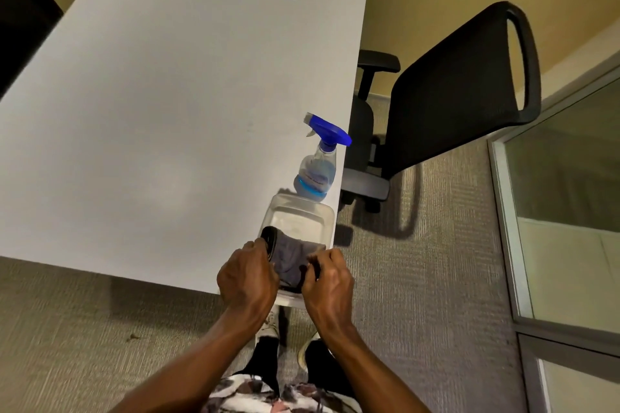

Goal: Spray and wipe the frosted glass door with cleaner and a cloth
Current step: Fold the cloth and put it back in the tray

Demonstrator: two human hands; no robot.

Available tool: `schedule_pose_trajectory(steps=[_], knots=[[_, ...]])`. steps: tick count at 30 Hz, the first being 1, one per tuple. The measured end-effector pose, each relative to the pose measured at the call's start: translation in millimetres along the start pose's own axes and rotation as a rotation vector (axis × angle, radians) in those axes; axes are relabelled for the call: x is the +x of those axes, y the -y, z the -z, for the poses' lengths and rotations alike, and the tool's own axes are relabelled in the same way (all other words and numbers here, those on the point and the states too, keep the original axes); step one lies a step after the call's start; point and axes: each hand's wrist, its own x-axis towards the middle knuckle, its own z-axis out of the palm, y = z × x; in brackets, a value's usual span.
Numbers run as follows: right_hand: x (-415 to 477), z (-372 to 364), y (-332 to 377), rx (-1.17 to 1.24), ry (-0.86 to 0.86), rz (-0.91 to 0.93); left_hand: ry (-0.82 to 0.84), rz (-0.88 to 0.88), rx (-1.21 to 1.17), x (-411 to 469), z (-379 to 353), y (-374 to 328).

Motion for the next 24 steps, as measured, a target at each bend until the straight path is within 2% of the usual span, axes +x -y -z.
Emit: schedule_pose_trajectory(steps=[4, 8, 15, 24], knots=[[31, 20, 11, 0.072, -0.132, 0.006, -0.02, -0.04, 0.025, -2, 3, 7], [96, 44, 28, 0.157, -0.235, -0.004, -0.009, 0.0, -0.026, -1, 1, 15], [166, 53, 47, 0.176, -0.173, -0.001, 0.052, 0.036, -0.075, 9, -4, 25], [161, 55, 59, 0.252, -0.244, -0.067, 0.053, 0.041, -0.116, 21, -9, 34]])
